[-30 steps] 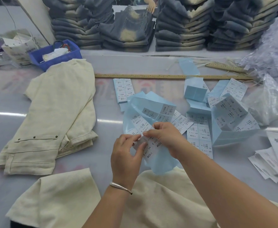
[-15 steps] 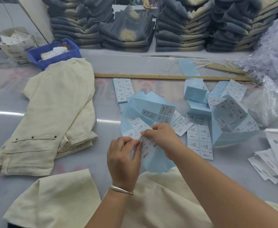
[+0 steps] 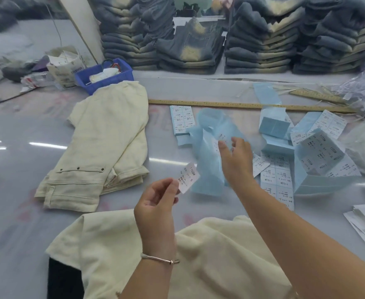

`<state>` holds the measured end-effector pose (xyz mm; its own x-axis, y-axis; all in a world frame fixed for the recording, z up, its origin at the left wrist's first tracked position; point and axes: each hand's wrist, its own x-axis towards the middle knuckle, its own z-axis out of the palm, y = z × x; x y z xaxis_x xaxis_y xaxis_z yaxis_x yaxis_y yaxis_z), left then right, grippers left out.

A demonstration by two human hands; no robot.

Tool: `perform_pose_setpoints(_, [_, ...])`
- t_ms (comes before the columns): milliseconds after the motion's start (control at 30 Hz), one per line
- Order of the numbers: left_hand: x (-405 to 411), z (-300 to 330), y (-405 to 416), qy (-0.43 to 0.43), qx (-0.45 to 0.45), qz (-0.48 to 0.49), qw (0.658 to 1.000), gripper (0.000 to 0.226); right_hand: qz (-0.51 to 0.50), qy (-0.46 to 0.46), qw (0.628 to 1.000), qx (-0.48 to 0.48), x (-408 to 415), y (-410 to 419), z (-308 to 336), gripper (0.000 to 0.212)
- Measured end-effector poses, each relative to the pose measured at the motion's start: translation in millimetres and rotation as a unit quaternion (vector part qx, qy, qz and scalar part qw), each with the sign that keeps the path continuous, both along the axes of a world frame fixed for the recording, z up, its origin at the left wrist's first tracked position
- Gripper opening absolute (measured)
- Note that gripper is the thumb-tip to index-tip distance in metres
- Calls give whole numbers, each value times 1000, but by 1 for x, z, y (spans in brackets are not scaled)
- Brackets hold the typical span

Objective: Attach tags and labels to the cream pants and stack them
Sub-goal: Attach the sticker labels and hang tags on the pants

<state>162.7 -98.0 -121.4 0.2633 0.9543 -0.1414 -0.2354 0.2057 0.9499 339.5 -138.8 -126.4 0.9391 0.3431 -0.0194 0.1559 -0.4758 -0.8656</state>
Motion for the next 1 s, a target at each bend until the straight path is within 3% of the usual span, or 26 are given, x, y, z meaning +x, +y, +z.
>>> perform_pose_setpoints(100, [3,10,-26,-53,-110,-29,992,30,73,120,974,177,-30,-54,21,34])
perform_pose_setpoints(200, [10,25,-70,-70,-132,-88,985,23,144,227,943,198,-53,-119,33,37])
perform_pose_setpoints(333, [23,39,-143,-67,-107,-191,974,11,86,230,938,246,-54,-202,42,7])
perform_pose_setpoints(467, [38,31,-212,-27,-102,-290,951,10,21,191,949,249,-34,-288,46,24])
perform_pose_setpoints(533, [46,24,-243,-8,-115,-324,939,10,-9,171,957,236,-23,-327,42,28])
perform_pose_setpoints(667, [65,12,-293,6,-137,-350,927,11,-61,177,962,201,-9,-386,23,15])
perform_pose_setpoints(733, [75,10,-310,15,-127,-351,928,10,-91,180,962,183,-2,-408,11,22])
perform_pose_setpoints(867, [90,5,-330,27,-108,-356,928,19,-167,40,985,-13,36,-442,-18,16])
perform_pose_setpoints(1000, [96,4,-332,56,-54,-363,929,30,-177,71,975,-111,78,-443,-45,13])
